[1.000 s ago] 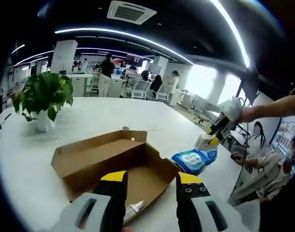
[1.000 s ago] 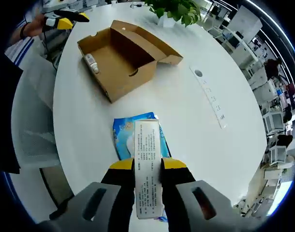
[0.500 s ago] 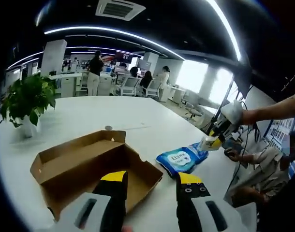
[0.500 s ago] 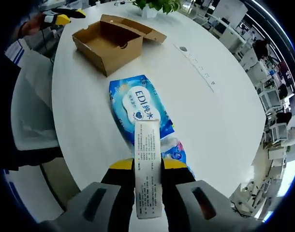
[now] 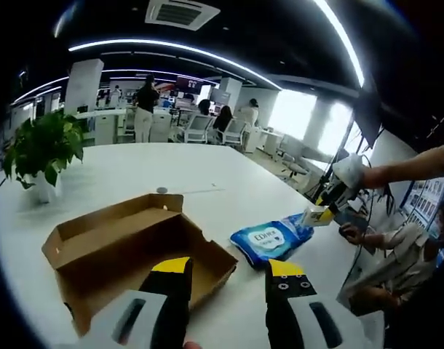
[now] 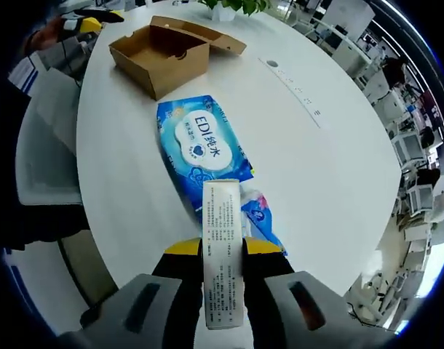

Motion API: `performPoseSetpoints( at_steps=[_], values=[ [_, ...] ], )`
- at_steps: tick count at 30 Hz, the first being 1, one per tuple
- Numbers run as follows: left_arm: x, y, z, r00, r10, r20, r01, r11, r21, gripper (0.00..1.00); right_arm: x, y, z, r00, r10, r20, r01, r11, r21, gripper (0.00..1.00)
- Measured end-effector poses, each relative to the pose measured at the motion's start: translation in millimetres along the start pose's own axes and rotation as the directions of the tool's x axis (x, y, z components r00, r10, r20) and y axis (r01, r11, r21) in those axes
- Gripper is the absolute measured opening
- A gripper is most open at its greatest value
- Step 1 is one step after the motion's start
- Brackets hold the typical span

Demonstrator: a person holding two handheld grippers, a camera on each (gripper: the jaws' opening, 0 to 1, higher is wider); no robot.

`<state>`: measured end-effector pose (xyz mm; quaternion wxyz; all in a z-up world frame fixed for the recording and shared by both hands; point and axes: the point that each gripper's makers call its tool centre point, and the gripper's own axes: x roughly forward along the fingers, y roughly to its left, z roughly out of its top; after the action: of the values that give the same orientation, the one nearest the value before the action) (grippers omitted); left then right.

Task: Operate the shoe box by opening the lid, removing the specified soft item, and placing it in the target area until the item is outside and the box remains undamaged.

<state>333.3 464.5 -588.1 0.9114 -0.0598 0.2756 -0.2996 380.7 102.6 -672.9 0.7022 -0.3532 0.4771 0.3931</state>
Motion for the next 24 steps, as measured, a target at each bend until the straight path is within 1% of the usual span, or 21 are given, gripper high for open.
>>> performPoseSetpoints(
  at_steps=[3,8,11,17,19,24],
  values=[
    [-3.1,4.8,0.3,1.0,0.022,0.006,-0.022,1.0,-0.01,0.41,-0.9,-5.7,2.6,1.0,0.002,-0.006,-0.002,1.0,-0.019,0.18],
    [-11.4,12.1,-0.6,0.998,0.06,0.017,-0.059,0.998,-0.029,0.41,1.8,-29.8,10.7,1.0,-0.007,-0.017,0.006,0.998,-0.062,0.18],
    [-19.3,18.3,-2.6,0.996,0.089,0.024,-0.088,0.995,-0.049,0.41,7.5,-44.4,13.3,0.999,-0.026,-0.029,0.023,0.995,-0.096,0.18],
    [-36.5,33.5,-4.9,0.989,0.147,0.028,-0.145,0.987,-0.07,0.41,21.2,-63.9,21.0,0.998,-0.034,-0.043,0.028,0.991,-0.133,0.18],
    [-41.1,41.7,-6.7,0.986,0.166,0.028,-0.164,0.983,-0.079,0.41,25.1,-67.6,24.0,0.998,-0.032,-0.046,0.026,0.99,-0.139,0.18],
    [-52.5,47.6,-9.2,0.979,0.201,0.028,-0.197,0.976,-0.091,0.41,35.7,-72.0,30.0,0.998,-0.027,-0.051,0.019,0.987,-0.16,0.18]
  ],
)
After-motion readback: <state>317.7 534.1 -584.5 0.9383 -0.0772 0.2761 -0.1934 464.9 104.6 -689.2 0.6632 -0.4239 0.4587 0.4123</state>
